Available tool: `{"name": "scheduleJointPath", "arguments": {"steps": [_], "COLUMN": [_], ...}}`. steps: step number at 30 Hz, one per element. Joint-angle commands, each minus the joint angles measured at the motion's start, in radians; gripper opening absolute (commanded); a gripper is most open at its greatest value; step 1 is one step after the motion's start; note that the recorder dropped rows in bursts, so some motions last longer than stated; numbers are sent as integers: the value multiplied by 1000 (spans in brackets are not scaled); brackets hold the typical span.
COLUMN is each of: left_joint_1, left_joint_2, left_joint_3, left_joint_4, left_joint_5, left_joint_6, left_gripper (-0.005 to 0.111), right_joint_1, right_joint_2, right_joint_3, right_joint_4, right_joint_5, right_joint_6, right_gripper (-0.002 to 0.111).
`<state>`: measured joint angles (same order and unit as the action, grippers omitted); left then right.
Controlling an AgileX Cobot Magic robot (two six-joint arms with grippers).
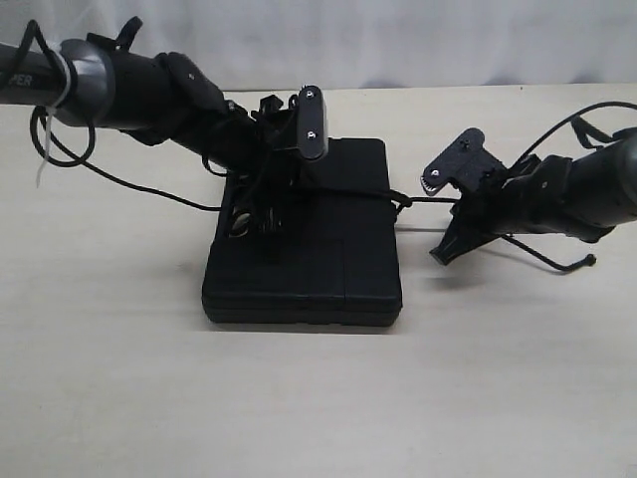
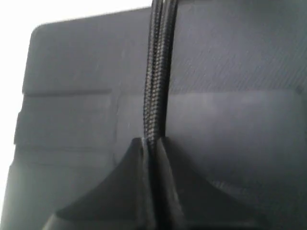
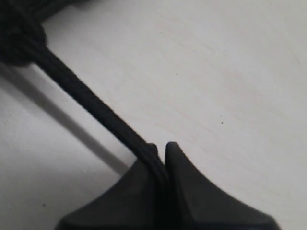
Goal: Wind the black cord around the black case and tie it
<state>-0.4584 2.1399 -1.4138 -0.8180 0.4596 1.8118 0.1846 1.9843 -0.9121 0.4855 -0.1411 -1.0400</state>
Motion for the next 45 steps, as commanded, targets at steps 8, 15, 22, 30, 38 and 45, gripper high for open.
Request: {"name": "scheduleJointPath", "arguments": {"steps": [8,15,22,30,38,45], "left_joint_1": [7,7,7,7,7,7], "left_joint_2": [5,3,3,-27,-133,-280], "left_joint_3": [5,5,5,5,5,5], "left_joint_4": [291,291,279,231,222,231], "left_joint_5": [6,15,-1,-9,2,39], "left_joint_6": [-220,-220,-220,-222,-315,-532], "left_gripper": [0,0,0,30,49,48], "right_joint_1": [-94,-164,-221,-241,-307,-349], "right_joint_2": [-9,-7,-7,-50,-208,-434], "right_joint_3": [9,11,11,11,46,61], "right_joint_4": [60,136,227,242,242,229], "right_joint_5": [18,38,90,111,225,405], "right_joint_6": [8,8,5,24,98,166], "right_gripper": [4,4,4,40,59,59]}}
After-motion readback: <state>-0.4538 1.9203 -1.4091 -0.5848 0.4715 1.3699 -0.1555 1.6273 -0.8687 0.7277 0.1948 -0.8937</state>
